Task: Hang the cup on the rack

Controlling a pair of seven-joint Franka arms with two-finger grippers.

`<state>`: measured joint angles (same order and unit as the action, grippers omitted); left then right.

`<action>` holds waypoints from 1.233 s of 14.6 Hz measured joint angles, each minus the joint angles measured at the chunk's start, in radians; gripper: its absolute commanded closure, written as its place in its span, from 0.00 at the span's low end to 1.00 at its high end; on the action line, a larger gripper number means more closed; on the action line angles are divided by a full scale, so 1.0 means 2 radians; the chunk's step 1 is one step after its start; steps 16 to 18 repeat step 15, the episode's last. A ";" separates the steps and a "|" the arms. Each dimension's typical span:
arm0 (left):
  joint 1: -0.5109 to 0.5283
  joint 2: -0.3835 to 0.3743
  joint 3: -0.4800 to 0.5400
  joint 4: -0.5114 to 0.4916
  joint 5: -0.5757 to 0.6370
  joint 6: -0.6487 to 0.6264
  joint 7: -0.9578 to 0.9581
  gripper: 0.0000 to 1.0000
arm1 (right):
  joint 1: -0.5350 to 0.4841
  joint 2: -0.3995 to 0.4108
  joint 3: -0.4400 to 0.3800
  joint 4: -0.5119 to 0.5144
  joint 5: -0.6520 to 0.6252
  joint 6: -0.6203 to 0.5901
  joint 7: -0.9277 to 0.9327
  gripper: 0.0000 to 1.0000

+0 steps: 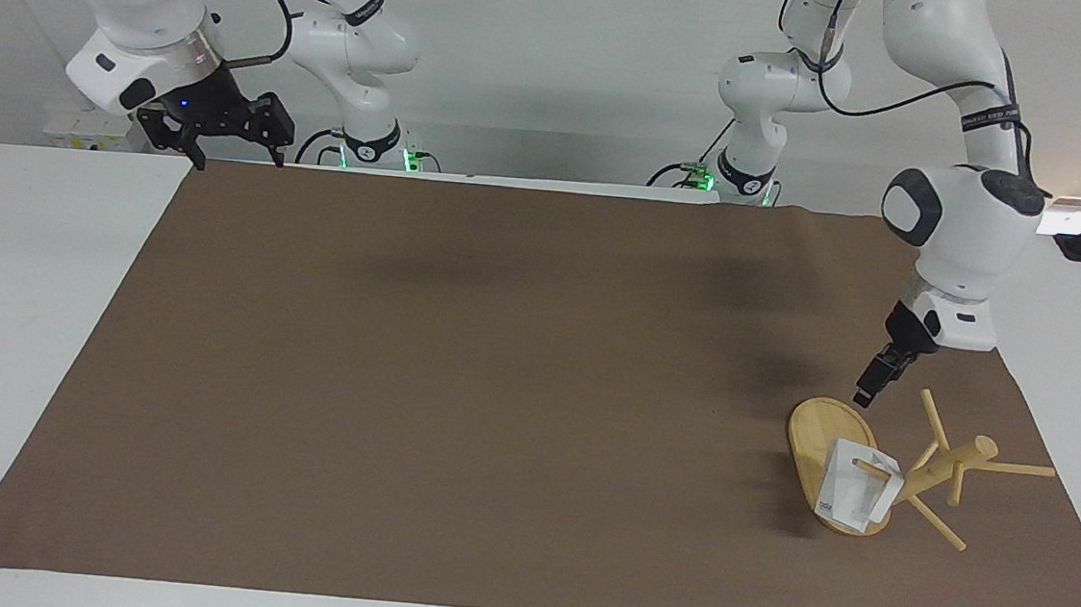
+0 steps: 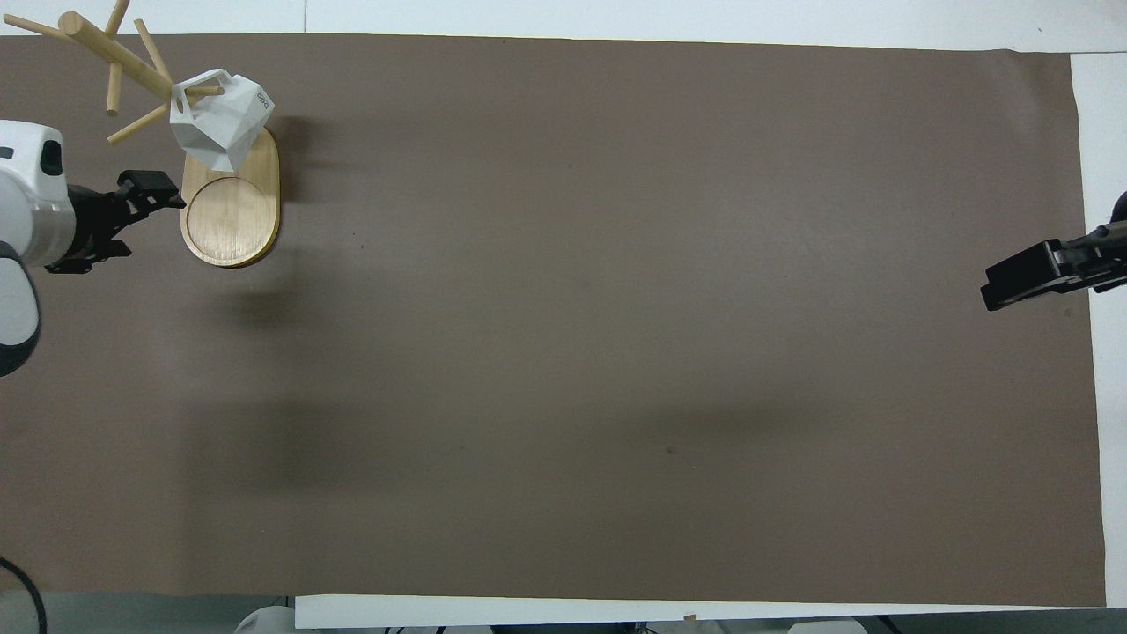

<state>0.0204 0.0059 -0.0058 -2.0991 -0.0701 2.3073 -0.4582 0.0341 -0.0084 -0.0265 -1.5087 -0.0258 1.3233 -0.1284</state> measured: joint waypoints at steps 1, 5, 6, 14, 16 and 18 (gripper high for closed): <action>0.007 -0.017 0.000 0.012 0.001 -0.043 0.028 0.00 | 0.000 0.000 0.000 0.000 0.000 0.000 0.002 0.00; 0.012 -0.048 -0.003 0.121 0.014 -0.230 0.114 0.00 | 0.000 0.000 0.000 0.000 0.000 -0.002 0.006 0.00; 0.011 -0.048 -0.006 0.145 0.017 -0.258 0.131 0.00 | 0.000 0.000 0.000 0.000 0.000 -0.002 0.007 0.00; -0.002 -0.034 -0.012 0.195 0.022 -0.337 0.213 0.00 | 0.000 0.000 0.000 0.000 0.000 -0.003 0.007 0.00; -0.002 -0.034 -0.012 0.195 0.022 -0.337 0.214 0.00 | 0.000 0.000 0.000 0.000 0.000 -0.003 0.007 0.00; -0.002 -0.034 -0.012 0.195 0.022 -0.337 0.214 0.00 | 0.000 0.000 0.000 0.000 0.000 -0.003 0.007 0.00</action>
